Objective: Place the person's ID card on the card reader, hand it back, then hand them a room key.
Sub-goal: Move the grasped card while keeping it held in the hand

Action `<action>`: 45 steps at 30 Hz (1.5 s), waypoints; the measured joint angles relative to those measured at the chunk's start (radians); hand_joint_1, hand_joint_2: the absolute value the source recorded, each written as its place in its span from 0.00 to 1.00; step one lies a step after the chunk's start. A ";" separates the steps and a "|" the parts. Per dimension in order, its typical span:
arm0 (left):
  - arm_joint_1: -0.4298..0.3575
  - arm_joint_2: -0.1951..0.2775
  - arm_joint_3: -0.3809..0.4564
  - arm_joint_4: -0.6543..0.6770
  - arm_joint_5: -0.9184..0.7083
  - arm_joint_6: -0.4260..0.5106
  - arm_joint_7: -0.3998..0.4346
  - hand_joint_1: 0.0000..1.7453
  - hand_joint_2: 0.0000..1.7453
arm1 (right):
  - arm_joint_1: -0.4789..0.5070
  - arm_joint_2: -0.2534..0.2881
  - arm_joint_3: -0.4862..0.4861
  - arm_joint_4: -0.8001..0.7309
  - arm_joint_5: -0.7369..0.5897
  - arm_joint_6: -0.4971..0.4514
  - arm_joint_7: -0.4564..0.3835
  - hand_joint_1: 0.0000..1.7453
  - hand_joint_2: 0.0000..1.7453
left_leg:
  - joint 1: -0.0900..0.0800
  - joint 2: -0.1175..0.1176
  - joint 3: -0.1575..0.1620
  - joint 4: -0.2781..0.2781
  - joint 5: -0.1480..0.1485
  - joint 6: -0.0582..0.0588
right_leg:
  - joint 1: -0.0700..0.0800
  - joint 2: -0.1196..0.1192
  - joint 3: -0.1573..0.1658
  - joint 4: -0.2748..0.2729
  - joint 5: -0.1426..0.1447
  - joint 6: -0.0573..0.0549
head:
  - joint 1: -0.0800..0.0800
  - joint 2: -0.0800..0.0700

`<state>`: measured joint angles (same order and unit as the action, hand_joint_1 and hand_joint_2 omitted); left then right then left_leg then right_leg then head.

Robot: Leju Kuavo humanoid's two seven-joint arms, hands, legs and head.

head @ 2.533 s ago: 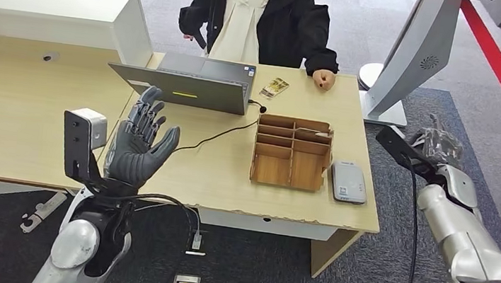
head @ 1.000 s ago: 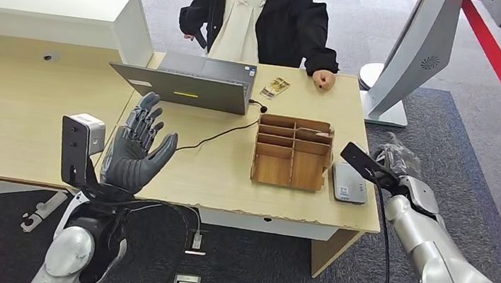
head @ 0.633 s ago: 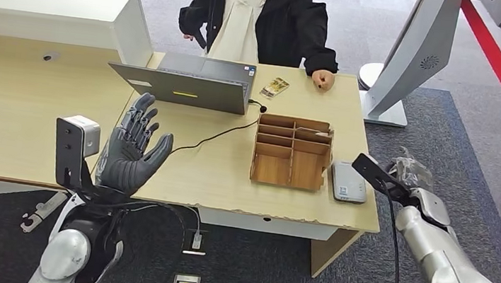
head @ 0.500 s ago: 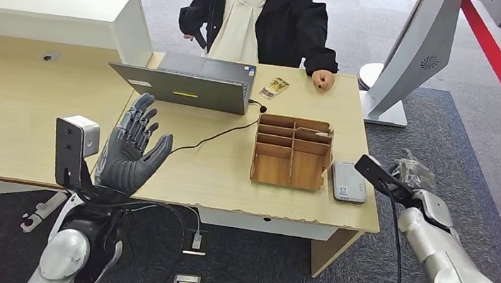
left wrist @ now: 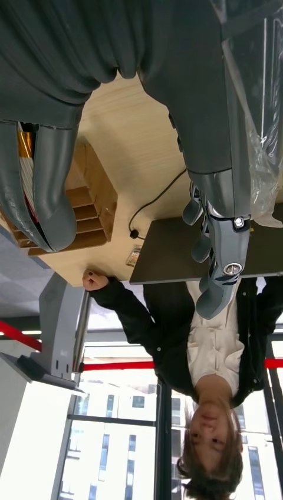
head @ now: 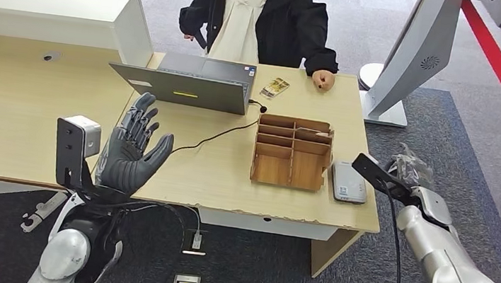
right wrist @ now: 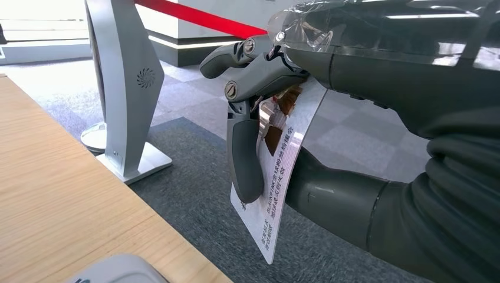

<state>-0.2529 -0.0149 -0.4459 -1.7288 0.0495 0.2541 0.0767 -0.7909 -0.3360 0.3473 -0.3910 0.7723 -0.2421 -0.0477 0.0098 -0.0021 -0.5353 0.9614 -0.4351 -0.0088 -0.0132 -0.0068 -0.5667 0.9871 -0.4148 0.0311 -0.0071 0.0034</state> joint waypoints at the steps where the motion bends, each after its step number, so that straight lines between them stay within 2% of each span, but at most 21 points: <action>1: 0.000 0.000 0.000 0.000 0.000 0.000 0.000 0.00 1.00 | 0.000 0.002 0.000 -0.001 0.004 0.002 0.000 1.00 1.00 | 0.000 0.000 0.000 0.000 0.000 0.000 | 0.000 0.000 0.000 0.000 0.000 0.000 | 0.000 0.000; 29: 0.001 0.001 0.000 -0.003 -0.008 0.014 0.017 0.00 1.00 | 0.024 0.082 0.008 -0.032 0.029 0.024 -0.016 1.00 1.00 | 0.000 0.000 0.000 0.000 0.000 0.000 | 0.000 0.000 0.000 0.000 0.000 0.000 | 0.000 0.000; 45: 0.001 0.004 0.000 -0.010 -0.008 0.039 0.030 0.00 1.00 | 0.030 0.104 0.010 -0.047 0.036 0.056 0.007 1.00 1.00 | 0.000 0.000 0.000 0.000 0.000 0.000 | 0.000 0.000 0.000 0.000 0.000 0.000 | 0.000 0.000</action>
<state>-0.2514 -0.0107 -0.4459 -1.7384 0.0416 0.2930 0.1071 -0.7612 -0.2321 0.3578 -0.4382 0.8080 -0.1862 -0.0408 0.0098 -0.0020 -0.5353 0.9614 -0.4349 -0.0090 -0.0132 -0.0068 -0.5667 0.9871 -0.4148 0.0310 -0.0071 0.0034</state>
